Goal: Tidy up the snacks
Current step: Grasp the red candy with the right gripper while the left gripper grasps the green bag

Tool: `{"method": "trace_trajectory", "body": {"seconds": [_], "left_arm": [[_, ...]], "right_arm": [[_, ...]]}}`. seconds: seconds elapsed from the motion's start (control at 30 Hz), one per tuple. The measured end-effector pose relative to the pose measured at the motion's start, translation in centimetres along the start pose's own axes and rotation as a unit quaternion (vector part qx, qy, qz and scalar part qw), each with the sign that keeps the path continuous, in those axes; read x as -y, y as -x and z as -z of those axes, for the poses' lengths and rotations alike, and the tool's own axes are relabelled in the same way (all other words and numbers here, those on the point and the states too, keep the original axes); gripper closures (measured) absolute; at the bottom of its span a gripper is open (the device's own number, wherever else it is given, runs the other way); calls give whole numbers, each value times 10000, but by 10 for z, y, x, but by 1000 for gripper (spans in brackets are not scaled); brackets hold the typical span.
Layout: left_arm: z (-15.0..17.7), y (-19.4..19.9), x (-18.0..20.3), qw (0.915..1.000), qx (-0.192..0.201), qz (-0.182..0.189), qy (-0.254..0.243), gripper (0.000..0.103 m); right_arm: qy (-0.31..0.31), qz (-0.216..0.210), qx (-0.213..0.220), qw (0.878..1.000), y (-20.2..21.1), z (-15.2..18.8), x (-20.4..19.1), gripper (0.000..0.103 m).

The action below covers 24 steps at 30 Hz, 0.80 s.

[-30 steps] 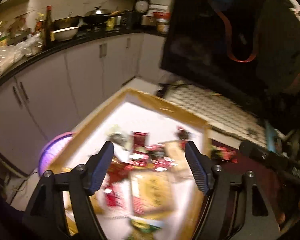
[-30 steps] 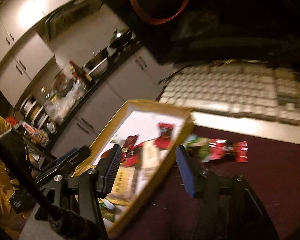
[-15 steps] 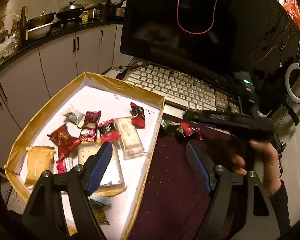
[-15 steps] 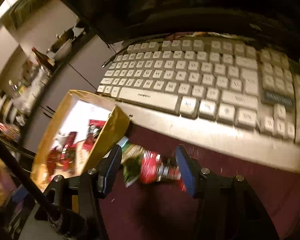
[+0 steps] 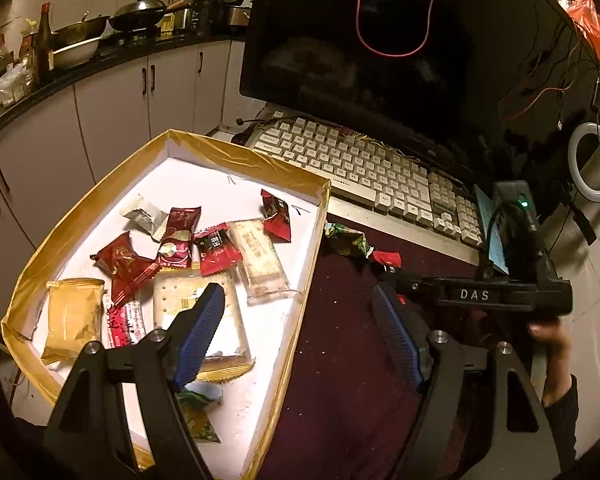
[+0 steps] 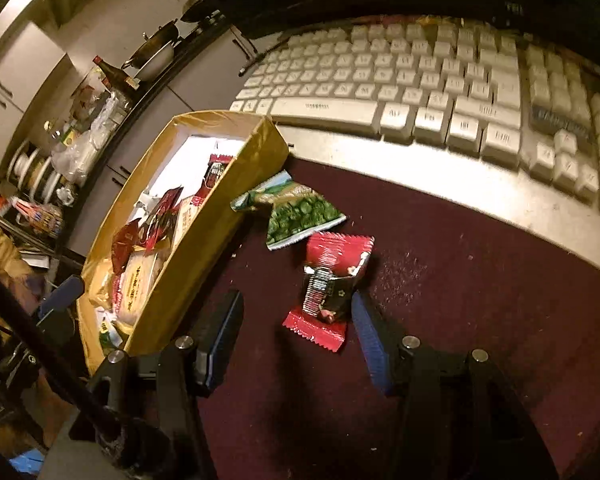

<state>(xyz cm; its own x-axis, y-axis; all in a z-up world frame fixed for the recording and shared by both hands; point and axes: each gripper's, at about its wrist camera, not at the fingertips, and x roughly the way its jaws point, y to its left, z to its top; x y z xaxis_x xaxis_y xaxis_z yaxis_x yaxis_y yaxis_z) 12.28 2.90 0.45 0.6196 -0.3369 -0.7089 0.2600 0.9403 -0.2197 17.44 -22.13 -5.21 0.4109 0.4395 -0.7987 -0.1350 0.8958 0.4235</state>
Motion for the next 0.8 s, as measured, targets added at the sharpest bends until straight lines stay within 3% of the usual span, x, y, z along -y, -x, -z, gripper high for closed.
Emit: {"method": "trace_trajectory", "body": {"seconds": [0.17,0.23,0.33,0.57,0.77,0.8], "left_arm": [[0,1,3,10000,8,5,-51,26],[0,2,5,9999,16,-4,-112,26],[-1,0,9,9999,-3,-7,-102,26],[-12,-19,37,9994,-278,146,-144,27],[-35,-71,71,9971,-750,-19,-101,27],[-39,-85,77,9961,-870,-51,-110,32]], "right_arm": [[10,594,51,9982,-14,-2,-2,51],[44,841,131,9964,-15,4,-7,72],[50,1011,316,9944,-14,13,-11,75],[-304,805,829,9928,16,49,-5,78],[-898,550,1320,9856,34,81,21,78],[-961,507,1369,9846,33,82,22,78]]}}
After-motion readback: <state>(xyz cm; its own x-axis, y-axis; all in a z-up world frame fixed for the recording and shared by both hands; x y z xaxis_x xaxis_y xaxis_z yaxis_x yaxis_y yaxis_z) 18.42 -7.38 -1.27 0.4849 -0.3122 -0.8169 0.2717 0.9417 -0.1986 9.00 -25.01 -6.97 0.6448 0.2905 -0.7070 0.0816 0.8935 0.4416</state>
